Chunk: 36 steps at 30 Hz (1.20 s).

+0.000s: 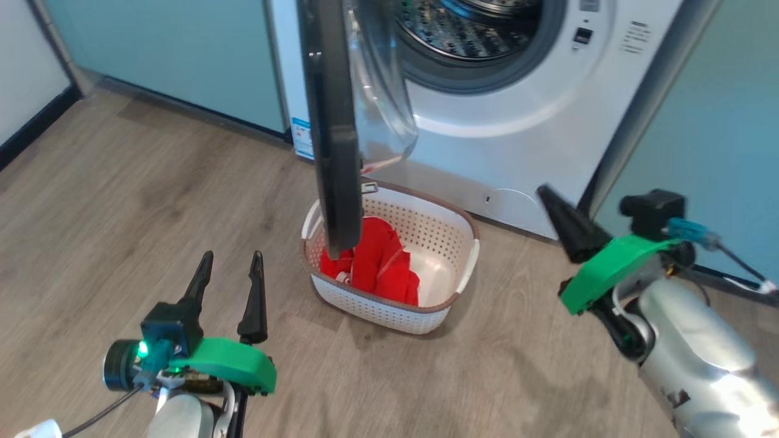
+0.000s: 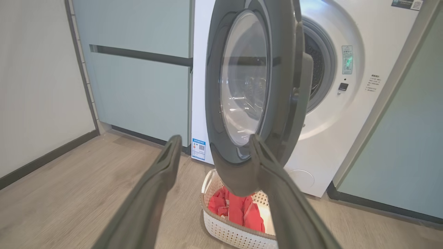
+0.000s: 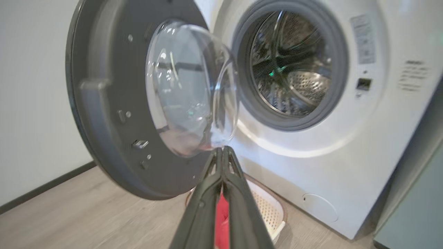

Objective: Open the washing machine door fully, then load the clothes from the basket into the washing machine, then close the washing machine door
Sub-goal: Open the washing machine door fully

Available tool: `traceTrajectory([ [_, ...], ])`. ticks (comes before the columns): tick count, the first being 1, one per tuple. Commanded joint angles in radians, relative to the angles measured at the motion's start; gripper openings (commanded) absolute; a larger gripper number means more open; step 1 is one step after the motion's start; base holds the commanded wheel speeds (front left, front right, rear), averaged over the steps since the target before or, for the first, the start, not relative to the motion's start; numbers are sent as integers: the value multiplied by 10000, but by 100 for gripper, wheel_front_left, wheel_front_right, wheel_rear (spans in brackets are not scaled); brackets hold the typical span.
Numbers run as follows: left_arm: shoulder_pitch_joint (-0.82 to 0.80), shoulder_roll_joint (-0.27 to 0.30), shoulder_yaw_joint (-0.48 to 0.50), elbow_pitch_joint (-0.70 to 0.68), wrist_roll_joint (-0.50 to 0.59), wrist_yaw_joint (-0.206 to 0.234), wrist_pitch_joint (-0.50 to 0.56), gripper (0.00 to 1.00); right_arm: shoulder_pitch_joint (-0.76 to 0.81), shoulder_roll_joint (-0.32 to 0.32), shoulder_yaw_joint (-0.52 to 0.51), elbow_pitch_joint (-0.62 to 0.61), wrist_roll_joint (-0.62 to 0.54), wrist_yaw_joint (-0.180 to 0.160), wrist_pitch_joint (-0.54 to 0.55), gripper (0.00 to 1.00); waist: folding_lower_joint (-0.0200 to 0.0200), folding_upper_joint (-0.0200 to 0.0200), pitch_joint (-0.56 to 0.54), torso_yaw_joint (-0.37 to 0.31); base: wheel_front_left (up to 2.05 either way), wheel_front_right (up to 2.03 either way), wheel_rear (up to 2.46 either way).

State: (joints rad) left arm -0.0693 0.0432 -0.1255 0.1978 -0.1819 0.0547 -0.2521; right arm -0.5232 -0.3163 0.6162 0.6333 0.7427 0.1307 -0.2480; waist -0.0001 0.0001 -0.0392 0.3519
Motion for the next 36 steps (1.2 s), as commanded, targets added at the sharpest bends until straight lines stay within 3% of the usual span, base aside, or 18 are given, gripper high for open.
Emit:
traceTrajectory([
  [1,-372,70,358,-380,118,-21,-97,100,98,158,-644,-644,-532,0,-129,0,1,-1,4,-184,0,0,0],
  [6,-344,70,548,-461,135,16,-97,100,1684,1201,-3391,-2624,-2759,0,-134,0,1,-1,8,-442,0,0,0],
  [10,-300,70,614,-467,119,31,-97,100,2920,2186,-4860,-3798,-3787,0,-135,0,1,-1,-17,-507,0,0,0],
  [14,-227,70,558,-412,44,69,-97,100,3708,2552,-5464,-4259,-4524,0,-136,0,1,-1,-44,-541,0,0,0],
  [20,-136,70,440,-166,58,68,-97,100,4199,2653,-5820,-4066,-4643,0,-136,0,1,-1,-79,-532,0,0,0],
  [21,-129,70,443,-132,76,67,-97,100,4217,2655,-5825,-4060,-4662,0,-136,34,1,-1,-81,-533,0,0,0],
  [22,-125,70,443,-110,87,67,-97,100,4236,2656,-5837,-4058,-4629,0,-136,88,1,-1,-83,-530,0,0,0],
  [23,-116,70,442,-92,96,65,-97,100,4262,2657,-5832,-4026,-4501,0,-136,100,1,-1,-87,-523,0,0,0],
  [36,-48,70,420,-145,191,128,-97,100,4287,2659,-5728,-3979,-4495,0,-137,100,1,-1,-57,-455,0,0,0],
])
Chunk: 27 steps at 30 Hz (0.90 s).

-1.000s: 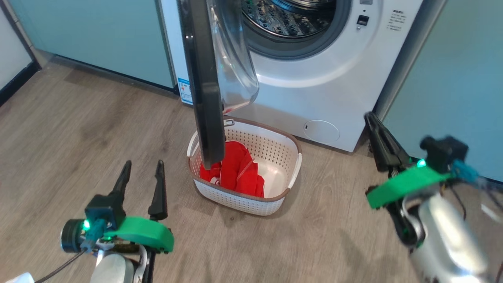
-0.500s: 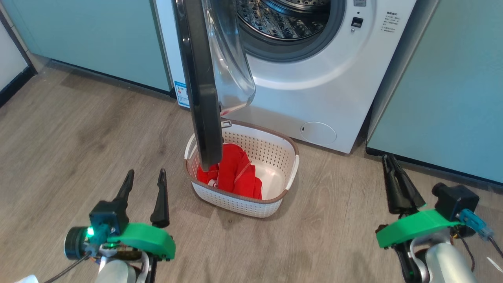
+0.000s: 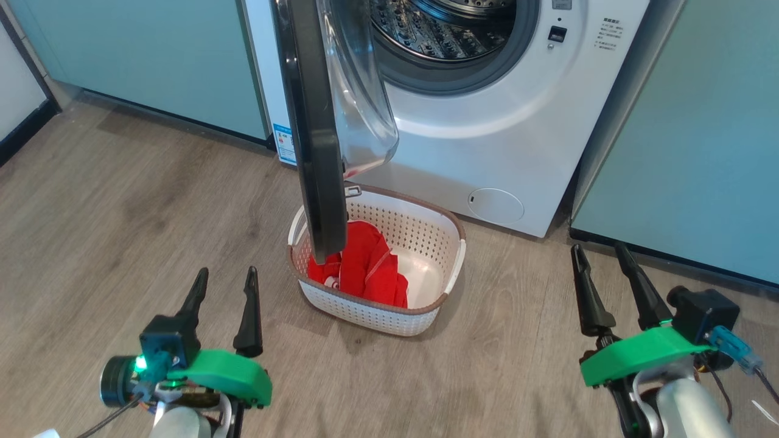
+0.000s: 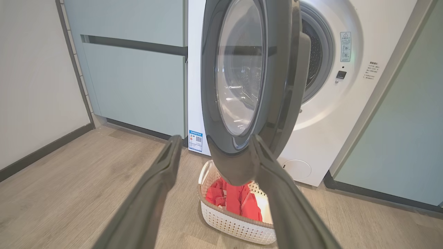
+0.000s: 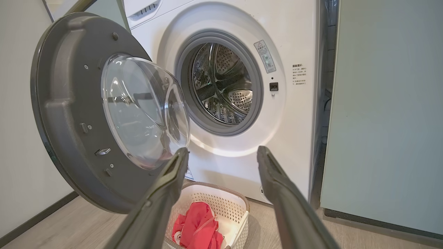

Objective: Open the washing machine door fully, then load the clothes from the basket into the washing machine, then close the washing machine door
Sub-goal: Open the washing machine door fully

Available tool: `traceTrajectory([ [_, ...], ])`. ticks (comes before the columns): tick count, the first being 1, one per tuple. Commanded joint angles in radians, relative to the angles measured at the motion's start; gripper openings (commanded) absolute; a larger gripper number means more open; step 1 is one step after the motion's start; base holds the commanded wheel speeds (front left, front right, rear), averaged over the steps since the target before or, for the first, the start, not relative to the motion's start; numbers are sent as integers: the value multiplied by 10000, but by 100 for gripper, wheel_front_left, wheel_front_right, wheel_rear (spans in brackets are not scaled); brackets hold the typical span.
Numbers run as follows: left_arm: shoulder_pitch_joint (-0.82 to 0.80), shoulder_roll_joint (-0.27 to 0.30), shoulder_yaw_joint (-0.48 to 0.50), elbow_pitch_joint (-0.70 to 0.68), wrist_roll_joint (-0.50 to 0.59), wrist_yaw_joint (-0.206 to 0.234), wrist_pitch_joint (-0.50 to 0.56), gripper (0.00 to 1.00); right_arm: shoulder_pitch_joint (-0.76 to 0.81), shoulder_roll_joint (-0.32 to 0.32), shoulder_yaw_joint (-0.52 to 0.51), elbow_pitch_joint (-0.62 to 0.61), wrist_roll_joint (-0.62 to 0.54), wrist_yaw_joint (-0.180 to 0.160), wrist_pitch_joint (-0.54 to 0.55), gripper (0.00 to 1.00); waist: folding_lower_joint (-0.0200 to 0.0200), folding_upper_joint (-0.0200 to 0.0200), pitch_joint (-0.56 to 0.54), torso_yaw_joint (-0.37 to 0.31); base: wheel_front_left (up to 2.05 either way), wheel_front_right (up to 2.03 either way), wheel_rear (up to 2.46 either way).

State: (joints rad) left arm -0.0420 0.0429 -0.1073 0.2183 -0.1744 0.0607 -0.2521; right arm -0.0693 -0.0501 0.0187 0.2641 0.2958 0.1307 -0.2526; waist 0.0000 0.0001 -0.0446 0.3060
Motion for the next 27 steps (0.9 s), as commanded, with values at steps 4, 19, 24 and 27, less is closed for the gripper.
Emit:
traceTrajectory([
  [4,-322,74,221,-355,149,80,-97,100,-277,-2,218,-252,-16,0,-91,100,0,-1,-19,21,0,0,0],
  [19,-311,74,247,-401,169,39,-97,100,-274,-1,339,-224,41,0,-91,100,0,-1,35,79,0,0,0],
  [24,-293,74,254,-432,143,22,-97,100,-281,-1,451,-200,41,0,-91,100,0,-1,111,50,0,0,0],
  [27,-307,74,211,-334,-61,-155,-97,31,-300,-1,484,-213,4,0,-91,100,0,-1,208,30,0,0,0],
])
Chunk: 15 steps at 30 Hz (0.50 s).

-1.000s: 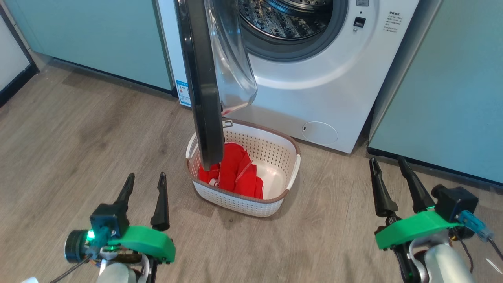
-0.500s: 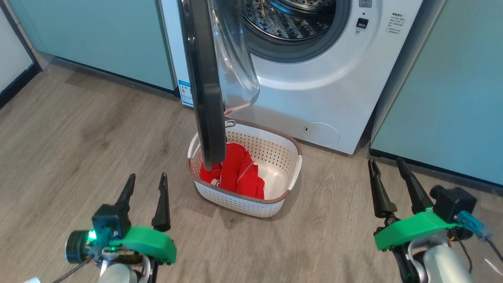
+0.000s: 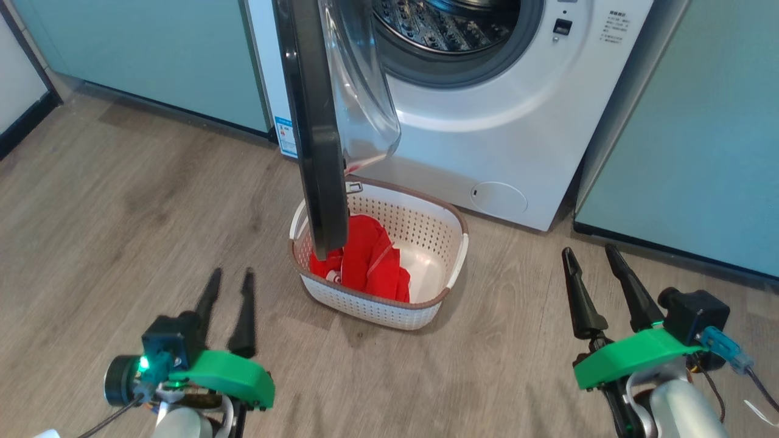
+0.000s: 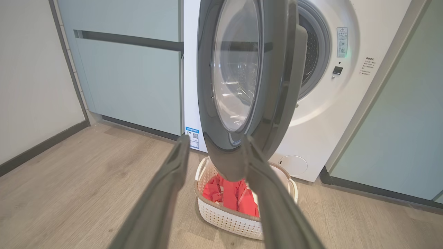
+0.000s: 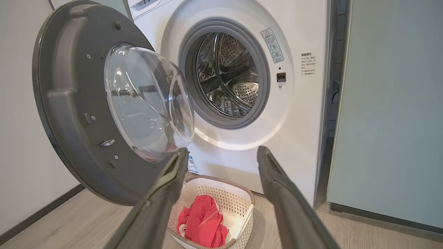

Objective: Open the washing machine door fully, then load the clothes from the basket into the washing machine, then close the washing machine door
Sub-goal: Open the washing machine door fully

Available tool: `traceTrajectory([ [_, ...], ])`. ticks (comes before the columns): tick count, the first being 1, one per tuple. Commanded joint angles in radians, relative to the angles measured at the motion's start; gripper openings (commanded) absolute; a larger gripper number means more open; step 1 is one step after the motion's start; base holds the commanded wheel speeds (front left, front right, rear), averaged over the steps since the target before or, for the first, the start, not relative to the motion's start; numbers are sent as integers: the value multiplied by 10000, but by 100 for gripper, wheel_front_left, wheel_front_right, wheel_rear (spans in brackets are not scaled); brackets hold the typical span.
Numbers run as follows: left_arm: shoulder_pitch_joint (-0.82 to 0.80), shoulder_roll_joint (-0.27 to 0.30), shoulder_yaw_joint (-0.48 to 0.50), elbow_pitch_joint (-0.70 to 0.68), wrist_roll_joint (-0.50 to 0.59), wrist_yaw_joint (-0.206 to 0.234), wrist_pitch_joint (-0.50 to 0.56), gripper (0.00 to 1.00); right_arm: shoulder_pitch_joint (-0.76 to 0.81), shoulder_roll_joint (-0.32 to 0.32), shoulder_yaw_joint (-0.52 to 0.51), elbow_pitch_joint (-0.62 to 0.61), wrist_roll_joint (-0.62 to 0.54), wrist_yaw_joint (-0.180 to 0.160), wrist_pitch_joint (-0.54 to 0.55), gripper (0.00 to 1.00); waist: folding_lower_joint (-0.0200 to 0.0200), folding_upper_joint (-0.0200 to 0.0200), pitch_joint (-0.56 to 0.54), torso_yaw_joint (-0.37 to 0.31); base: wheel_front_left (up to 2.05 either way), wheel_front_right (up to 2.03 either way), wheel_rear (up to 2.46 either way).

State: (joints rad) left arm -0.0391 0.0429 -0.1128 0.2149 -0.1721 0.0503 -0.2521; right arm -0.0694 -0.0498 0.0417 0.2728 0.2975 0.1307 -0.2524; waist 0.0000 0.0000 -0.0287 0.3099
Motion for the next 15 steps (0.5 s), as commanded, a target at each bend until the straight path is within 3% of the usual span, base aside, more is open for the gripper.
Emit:
traceTrajectory([
  [1,-356,74,266,-278,-142,-95,-97,0,-310,-5,255,-309,-29,0,-93,100,0,0,87,-11,0,0,0],
  [7,-542,74,274,-514,-289,-216,-97,0,-508,-5,320,-412,-249,0,-93,100,0,0,519,-61,0,0,0],
  [15,-1331,74,848,-2041,-411,51,-97,0,-965,-5,546,-650,-555,0,-26,100,0,0,1361,-271,0,0,0],
])
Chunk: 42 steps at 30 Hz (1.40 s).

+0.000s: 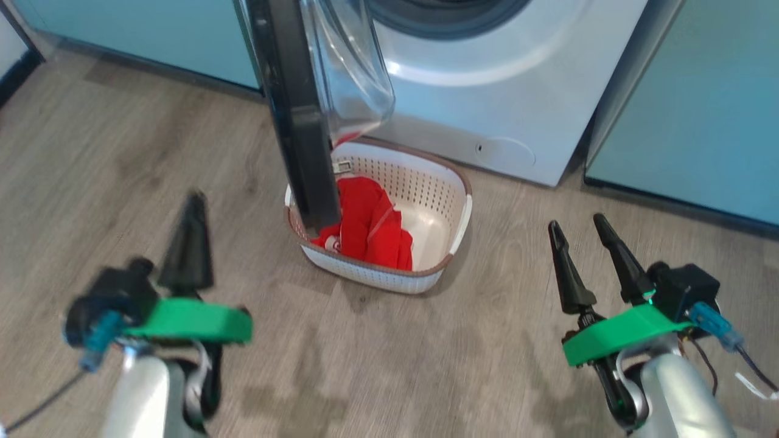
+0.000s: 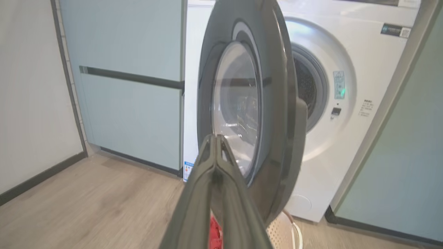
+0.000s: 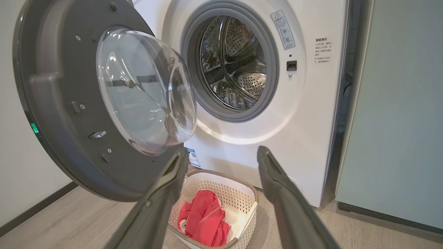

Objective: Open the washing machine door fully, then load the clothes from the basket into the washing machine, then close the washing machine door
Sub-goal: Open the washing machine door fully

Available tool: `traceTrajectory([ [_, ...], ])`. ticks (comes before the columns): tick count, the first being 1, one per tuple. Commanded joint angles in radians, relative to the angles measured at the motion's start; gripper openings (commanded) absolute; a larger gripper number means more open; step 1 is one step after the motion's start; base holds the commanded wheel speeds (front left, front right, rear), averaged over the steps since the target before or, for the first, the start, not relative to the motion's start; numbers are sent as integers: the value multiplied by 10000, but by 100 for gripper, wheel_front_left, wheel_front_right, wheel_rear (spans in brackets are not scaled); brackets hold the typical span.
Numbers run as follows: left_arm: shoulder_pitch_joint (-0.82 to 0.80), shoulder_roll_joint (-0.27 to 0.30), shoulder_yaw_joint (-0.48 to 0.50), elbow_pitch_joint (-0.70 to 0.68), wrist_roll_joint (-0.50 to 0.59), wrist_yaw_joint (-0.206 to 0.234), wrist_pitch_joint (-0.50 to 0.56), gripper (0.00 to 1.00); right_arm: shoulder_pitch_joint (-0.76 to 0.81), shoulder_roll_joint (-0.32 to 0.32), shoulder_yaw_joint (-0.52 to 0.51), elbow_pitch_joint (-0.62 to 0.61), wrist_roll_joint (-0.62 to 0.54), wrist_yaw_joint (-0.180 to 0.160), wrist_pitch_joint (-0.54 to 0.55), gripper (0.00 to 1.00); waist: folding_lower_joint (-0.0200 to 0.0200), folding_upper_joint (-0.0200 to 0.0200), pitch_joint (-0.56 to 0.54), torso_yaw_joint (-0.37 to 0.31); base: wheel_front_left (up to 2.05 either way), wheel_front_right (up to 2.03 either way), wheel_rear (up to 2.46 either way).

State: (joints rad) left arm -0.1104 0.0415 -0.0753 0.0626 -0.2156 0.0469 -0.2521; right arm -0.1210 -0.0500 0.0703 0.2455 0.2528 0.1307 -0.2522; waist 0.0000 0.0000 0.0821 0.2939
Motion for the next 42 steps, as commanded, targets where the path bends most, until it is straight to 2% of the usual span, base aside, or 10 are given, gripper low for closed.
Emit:
traceTrajectory([
  [1,-784,87,594,-707,33,137,-97,0,-499,-3,284,-400,-146,0,-7,100,0,0,351,-150,0,0,0],
  [10,-2452,87,838,-1828,10,183,-97,0,-846,-3,407,-572,-403,0,163,100,0,0,1012,-516,0,0,0],
  [16,-3306,87,115,-1906,27,16,-97,0,-1010,-3,490,-607,-458,0,235,100,0,0,1301,-846,0,0,0],
  [22,-3529,87,-1041,-882,-145,-201,-97,0,-1144,-3,551,-586,-436,0,217,100,0,0,1546,-1099,0,0,0],
  [26,-3454,87,-1640,325,-388,-245,-97,0,-1224,-3,576,-497,-371,0,165,100,0,0,1664,-1207,0,0,0],
  [33,-3490,87,-1624,1298,-543,-282,-97,0,-1345,-3,484,-395,-412,0,117,100,0,0,1819,-1187,0,0,0],
  [42,-3376,87,-1491,2078,-783,-311,-97,0,-1332,-3,523,-155,-448,0,114,100,0,0,1599,-817,0,0,0],
])
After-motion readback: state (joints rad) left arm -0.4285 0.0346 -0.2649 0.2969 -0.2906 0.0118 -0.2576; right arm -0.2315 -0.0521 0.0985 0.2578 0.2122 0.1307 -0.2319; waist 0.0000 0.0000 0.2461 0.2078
